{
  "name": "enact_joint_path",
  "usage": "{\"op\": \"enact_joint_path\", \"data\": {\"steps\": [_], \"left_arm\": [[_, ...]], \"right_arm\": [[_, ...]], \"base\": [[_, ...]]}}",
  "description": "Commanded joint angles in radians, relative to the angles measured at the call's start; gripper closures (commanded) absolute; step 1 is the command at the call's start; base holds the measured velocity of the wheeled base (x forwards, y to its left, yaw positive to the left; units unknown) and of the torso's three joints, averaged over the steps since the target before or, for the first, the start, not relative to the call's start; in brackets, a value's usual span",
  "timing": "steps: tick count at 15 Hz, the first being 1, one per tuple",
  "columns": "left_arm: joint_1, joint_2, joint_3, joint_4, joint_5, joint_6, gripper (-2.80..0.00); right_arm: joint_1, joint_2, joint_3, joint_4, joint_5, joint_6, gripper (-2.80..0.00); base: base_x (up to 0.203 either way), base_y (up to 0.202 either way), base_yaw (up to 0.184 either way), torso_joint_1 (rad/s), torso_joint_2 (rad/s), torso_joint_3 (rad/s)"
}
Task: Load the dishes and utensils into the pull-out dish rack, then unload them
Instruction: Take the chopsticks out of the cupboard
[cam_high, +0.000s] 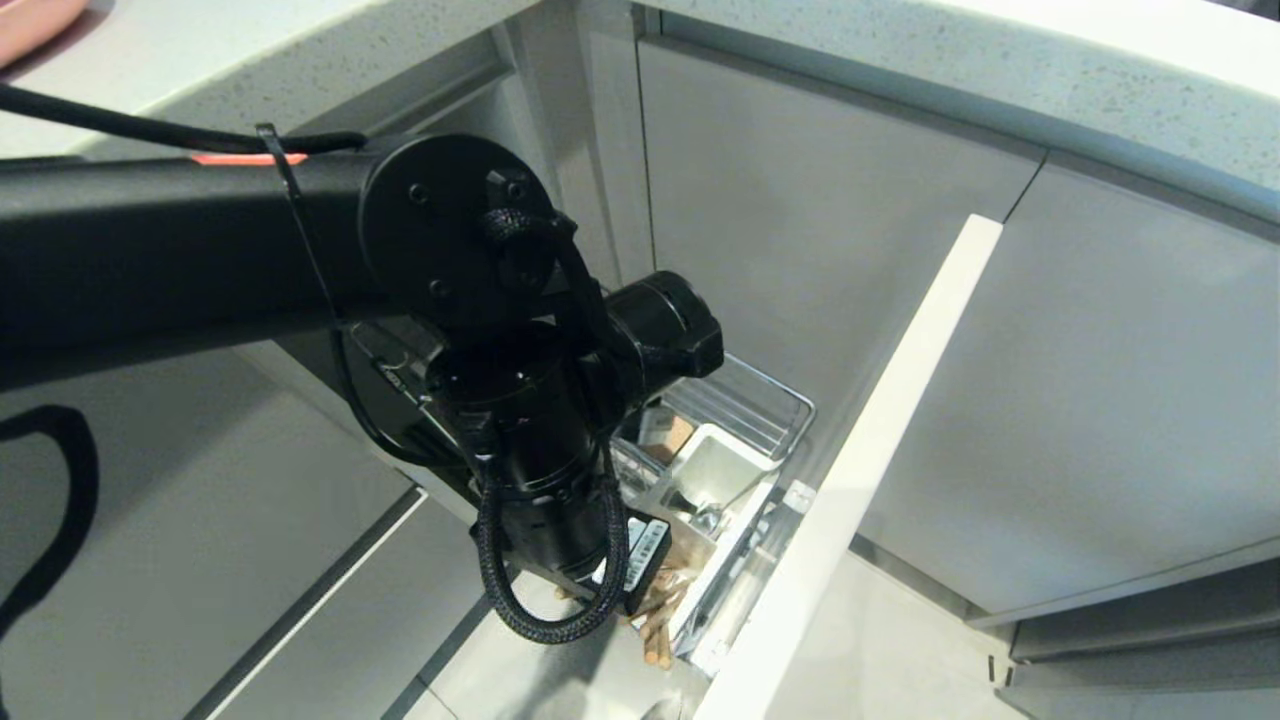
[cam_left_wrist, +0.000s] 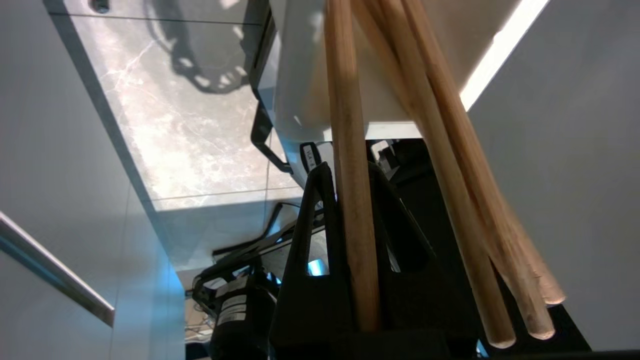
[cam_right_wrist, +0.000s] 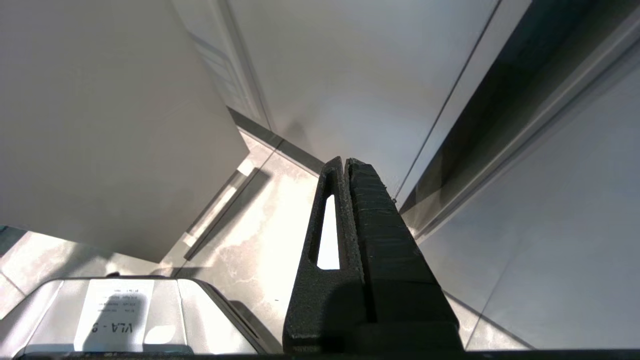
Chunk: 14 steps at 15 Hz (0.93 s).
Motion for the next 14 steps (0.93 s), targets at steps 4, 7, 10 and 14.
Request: {"op": "enact_joint_path", "data": {"steps": [4,7,10,14], "left_arm": [[-0.016,-0.056,-0.001,0.013,-0.001,-0.004,0.00],[-0.026,-0.127,-0.001,0.026,-0.001,-0.007,0.00],[-0.037,-0.194,-0.001,0.063,-0.001,-0.015,0.00],[-0.061,-0.289,-0.001,0.078,-0.001,-0.040,0.00]], "right_arm": [[0.001,0.000,0.002,0.000,0.000,0.000,0.00],[0.000,0.000,0.002,0.000,0.000,0.000,0.00],[0.000,0.000,0.001,0.000,0.000,0.000,0.00],[0.000,0.000,0.001,0.000,0.000,0.000,0.00]], "base": [[0.000,0.000,0.000,0.000,0.00,0.000],[0.000,0.000,0.000,0.000,0.00,0.000],[0.000,0.000,0.000,0.000,0.00,0.000],[0.000,0.000,0.000,0.000,0.00,0.000]]}}
